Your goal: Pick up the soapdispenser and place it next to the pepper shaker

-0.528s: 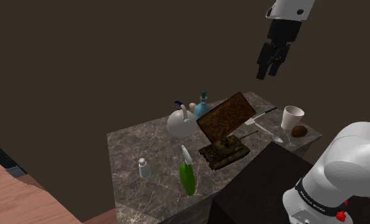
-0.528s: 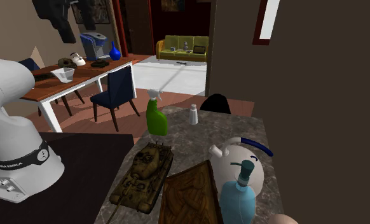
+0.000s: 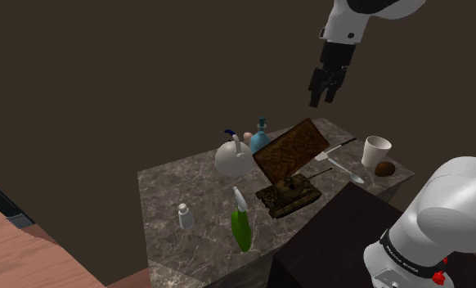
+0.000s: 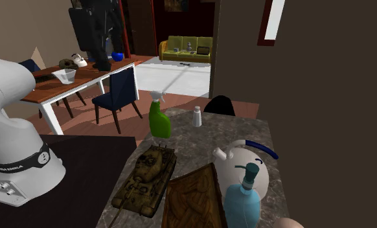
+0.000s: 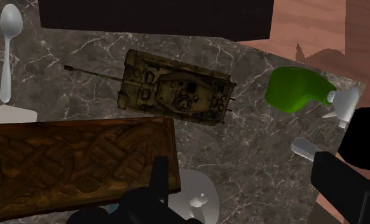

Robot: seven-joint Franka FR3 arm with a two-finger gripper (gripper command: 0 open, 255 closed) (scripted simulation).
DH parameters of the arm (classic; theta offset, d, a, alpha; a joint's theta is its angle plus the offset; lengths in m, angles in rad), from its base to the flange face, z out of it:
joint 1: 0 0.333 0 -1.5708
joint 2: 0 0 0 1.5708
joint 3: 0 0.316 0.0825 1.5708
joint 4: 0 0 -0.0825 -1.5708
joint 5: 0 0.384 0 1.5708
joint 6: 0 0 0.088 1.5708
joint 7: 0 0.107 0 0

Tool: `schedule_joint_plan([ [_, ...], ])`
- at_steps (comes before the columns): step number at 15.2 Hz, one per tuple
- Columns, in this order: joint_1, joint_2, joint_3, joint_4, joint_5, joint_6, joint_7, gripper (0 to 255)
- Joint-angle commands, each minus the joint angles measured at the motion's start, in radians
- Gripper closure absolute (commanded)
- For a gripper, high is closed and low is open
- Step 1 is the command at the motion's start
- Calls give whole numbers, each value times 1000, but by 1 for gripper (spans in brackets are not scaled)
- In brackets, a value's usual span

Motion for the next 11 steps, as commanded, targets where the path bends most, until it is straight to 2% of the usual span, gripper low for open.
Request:
schedule_joint_plan([
  [1,2,65,-9,18,-2,45,-18,0],
  [11,5,426,-61,170,15,234,-122,0],
])
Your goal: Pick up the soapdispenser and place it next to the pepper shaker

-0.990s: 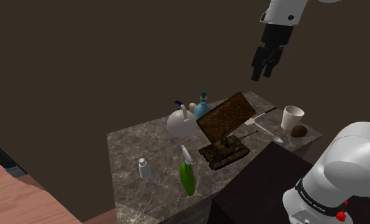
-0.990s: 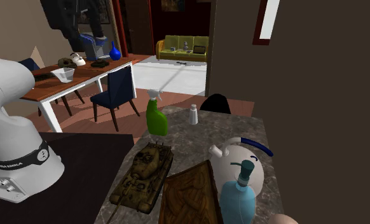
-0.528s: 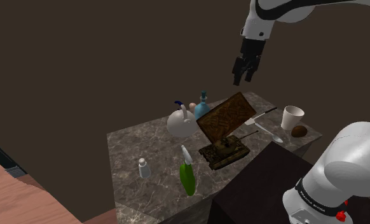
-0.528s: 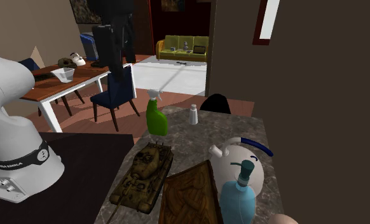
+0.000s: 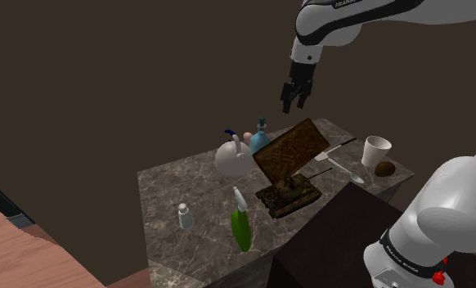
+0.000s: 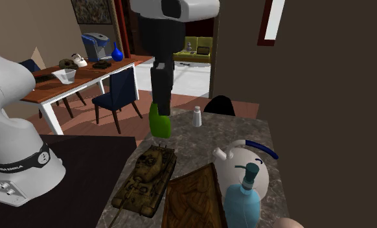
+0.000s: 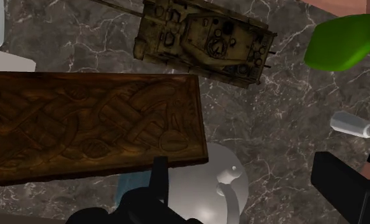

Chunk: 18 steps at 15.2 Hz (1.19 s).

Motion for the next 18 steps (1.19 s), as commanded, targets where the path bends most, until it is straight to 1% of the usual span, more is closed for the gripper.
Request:
schedule_joint_plan([
  [1,-2,85,-11,53,8,28,-25,0],
  [5,-7,239,-24,156,30,69,-66,0],
  [9,-18,396,-29,282,56,91,-102,0],
  [13,-37,558,-28,433,80,94,-131,0],
  [16,-55,685,-23,566,95,81,-146,0],
  [18,-54,688,-22,558,96,93,-147,0],
])
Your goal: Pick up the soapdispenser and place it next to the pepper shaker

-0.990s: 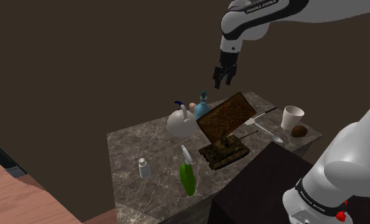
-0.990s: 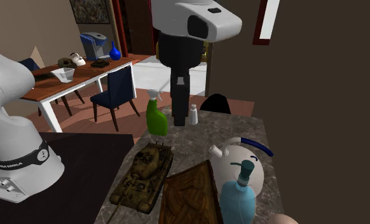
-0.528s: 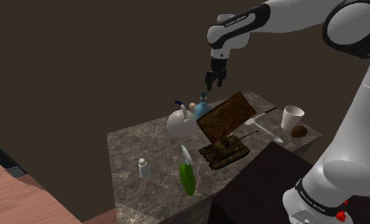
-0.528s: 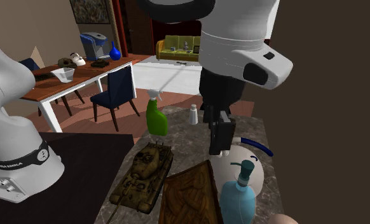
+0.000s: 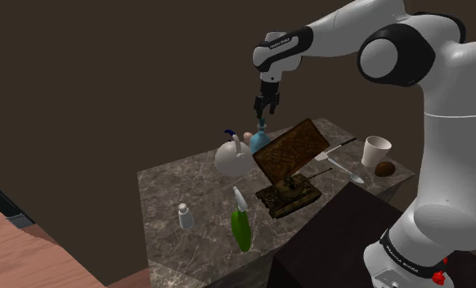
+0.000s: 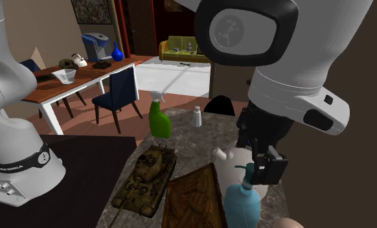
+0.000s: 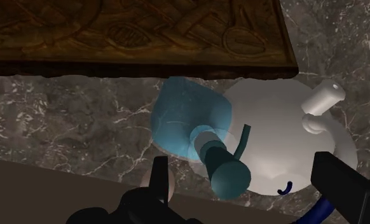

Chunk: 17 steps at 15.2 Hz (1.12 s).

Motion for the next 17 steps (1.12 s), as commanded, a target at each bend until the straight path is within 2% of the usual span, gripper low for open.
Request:
schedule_joint_plan([
  [1,-1,17,2,-2,4,19,-4,0],
  [6,3,39,7,-45,12,84,-10,0],
  [14,3,39,7,-45,12,84,-10,0],
  [15,3,39,7,-45,12,84,-10,255],
  [17,3,39,7,-45,12,84,-10,255],
])
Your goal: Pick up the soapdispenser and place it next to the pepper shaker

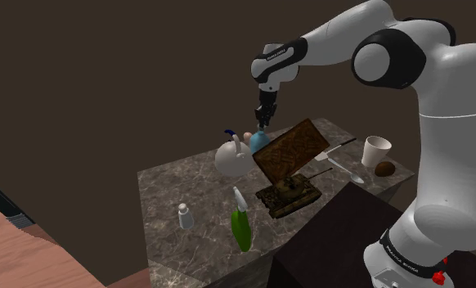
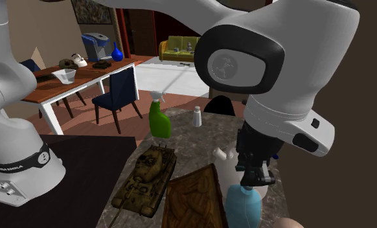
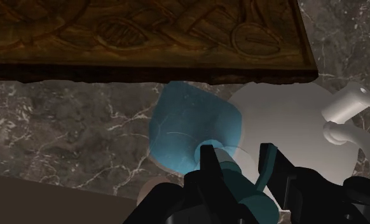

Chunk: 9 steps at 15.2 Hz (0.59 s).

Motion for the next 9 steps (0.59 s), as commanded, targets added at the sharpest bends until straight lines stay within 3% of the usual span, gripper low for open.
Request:
schedule_joint_plan([
  [1,0,0,0,0,0,0,0,255],
  [9,1,-11,-1,10,-3,-21,4,255],
])
